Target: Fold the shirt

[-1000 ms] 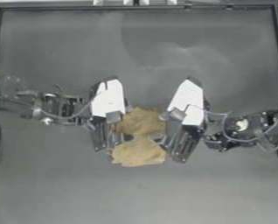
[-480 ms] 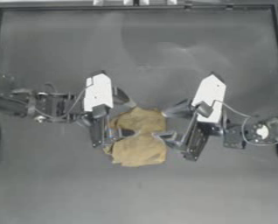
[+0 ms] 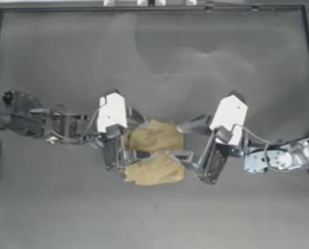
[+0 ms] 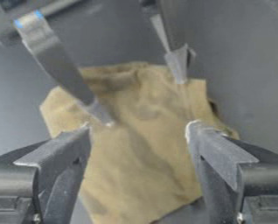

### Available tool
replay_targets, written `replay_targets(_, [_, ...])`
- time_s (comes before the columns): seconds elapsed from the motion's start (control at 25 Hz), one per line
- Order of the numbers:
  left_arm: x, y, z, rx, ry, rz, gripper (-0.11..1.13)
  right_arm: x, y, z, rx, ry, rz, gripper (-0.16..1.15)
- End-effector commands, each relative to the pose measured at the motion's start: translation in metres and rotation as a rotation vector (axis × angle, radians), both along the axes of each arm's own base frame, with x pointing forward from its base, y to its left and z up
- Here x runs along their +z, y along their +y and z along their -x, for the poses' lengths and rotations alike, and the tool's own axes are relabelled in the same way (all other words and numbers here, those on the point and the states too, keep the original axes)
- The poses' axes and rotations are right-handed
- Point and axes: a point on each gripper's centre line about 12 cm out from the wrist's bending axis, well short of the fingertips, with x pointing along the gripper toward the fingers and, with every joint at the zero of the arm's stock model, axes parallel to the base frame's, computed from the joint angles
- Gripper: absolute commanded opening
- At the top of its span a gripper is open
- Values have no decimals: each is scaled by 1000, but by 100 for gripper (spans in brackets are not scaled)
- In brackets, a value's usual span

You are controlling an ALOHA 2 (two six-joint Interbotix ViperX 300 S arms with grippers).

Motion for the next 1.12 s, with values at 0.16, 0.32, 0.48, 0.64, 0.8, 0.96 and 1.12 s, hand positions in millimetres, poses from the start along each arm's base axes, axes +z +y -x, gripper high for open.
replay_targets(0.16, [-9,2,-3,1,-14,3,102,11,0,-3,-13,-32,-12,94])
replay_targets(0.32, [-25,1,-1,0,29,10,102,10,0,-2,-19,-25,-19,94])
replay_targets(0.48, [-36,-1,1,-3,63,16,102,9,0,-2,-23,-21,-25,94])
replay_targets(0.64, [-27,-3,-2,-11,63,6,102,11,0,-3,-19,-26,-22,94])
replay_targets(0.8, [0,-2,-8,-28,55,-28,102,14,0,-3,-18,-34,-25,94])
replay_targets(0.96, [22,0,-10,-37,63,-60,102,17,-1,-2,-22,-39,-29,94])
replay_targets(1.12, [37,1,-9,-33,73,-75,102,14,-6,-2,-16,-21,-69,94])
